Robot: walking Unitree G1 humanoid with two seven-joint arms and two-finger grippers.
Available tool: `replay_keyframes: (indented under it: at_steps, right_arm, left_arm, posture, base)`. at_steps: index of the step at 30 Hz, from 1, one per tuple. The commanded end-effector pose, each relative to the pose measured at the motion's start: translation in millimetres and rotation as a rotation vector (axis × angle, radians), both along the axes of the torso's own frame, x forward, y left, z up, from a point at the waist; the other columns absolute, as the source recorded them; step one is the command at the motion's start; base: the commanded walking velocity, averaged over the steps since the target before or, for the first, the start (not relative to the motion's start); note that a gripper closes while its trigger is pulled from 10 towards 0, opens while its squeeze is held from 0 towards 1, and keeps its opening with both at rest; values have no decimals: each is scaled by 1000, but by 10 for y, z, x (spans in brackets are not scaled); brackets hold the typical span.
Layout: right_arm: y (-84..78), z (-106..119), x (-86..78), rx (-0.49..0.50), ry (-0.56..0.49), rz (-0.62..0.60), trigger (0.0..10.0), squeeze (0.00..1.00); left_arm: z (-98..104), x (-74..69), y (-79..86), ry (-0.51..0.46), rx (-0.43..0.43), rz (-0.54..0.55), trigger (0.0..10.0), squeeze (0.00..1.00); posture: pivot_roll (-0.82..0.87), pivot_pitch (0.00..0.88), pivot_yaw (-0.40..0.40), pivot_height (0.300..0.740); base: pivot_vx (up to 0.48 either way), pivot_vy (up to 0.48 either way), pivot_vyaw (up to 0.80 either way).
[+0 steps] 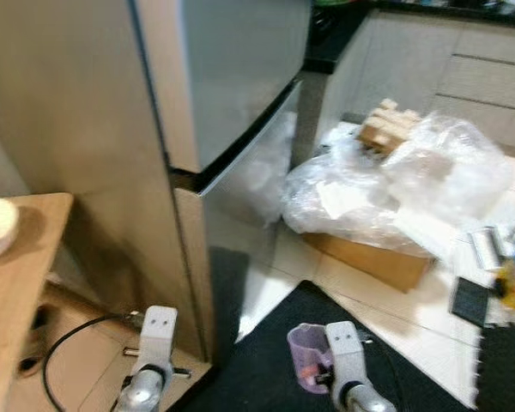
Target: Restocking fridge
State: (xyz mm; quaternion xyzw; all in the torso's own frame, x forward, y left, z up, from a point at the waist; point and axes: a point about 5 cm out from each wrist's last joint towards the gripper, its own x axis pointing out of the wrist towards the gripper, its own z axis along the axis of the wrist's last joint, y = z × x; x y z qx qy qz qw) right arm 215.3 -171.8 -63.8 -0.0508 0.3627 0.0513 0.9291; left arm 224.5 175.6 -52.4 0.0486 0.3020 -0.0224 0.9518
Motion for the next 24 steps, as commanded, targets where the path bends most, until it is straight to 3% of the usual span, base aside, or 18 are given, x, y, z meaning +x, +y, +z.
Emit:
replay_keyframes:
  at_steps: [1,4,11,16,18,19,20,22,24]
  right_arm:
    - [-31,-4,-9,-3,3,-19,10000,0]
    - [-27,-5,-11,-2,3,-20,10000,0]
    - [-36,-17,-32,-8,9,-19,10000,0]
    - [-61,-13,-30,-14,8,-20,10000,0]
    - [-62,-6,-18,-14,6,-15,10000,0]
    - [-62,-6,-18,-14,6,-15,10000,0]
    - [-55,-1,-10,-12,3,-10,10000,0]
    - [-55,-1,-10,-12,3,-10,10000,0]
    - [-47,13,11,-9,-7,-10,10000,0]
  left_arm:
    - [-4,-4,-37,3,4,-41,10000,0]
    - [-3,-1,-42,3,3,-49,10000,0]
    - [4,13,-65,-1,6,-56,10000,0]
    - [65,86,-19,-50,51,14,10000,0]
    - [192,210,49,-143,82,71,10000,0]
    - [192,210,49,-143,82,71,10000,0]
    - [305,299,125,-225,110,118,10000,0]
    - [305,299,125,-225,110,118,10000,0]
    - [479,426,303,-321,120,240,10000,0]
  posture:
    - [-73,41,-9,740]
    - [-73,39,-9,740]
    - [-77,39,-12,740]
    - [-80,40,-14,740]
    - [-83,41,-19,740]
    - [-83,41,-19,740]
    - [-88,42,-18,740]
    - [-88,42,-18,740]
    - [-98,39,-17,740]
  base:
    - [0,0,0]
    - [0,0,0]
    - [0,-480,0]
    - [0,0,0]
    - [0,0,0]
    - [0,0,0]
    - [0,0,0]
    - [0,0,0]
    - [0,0,0]
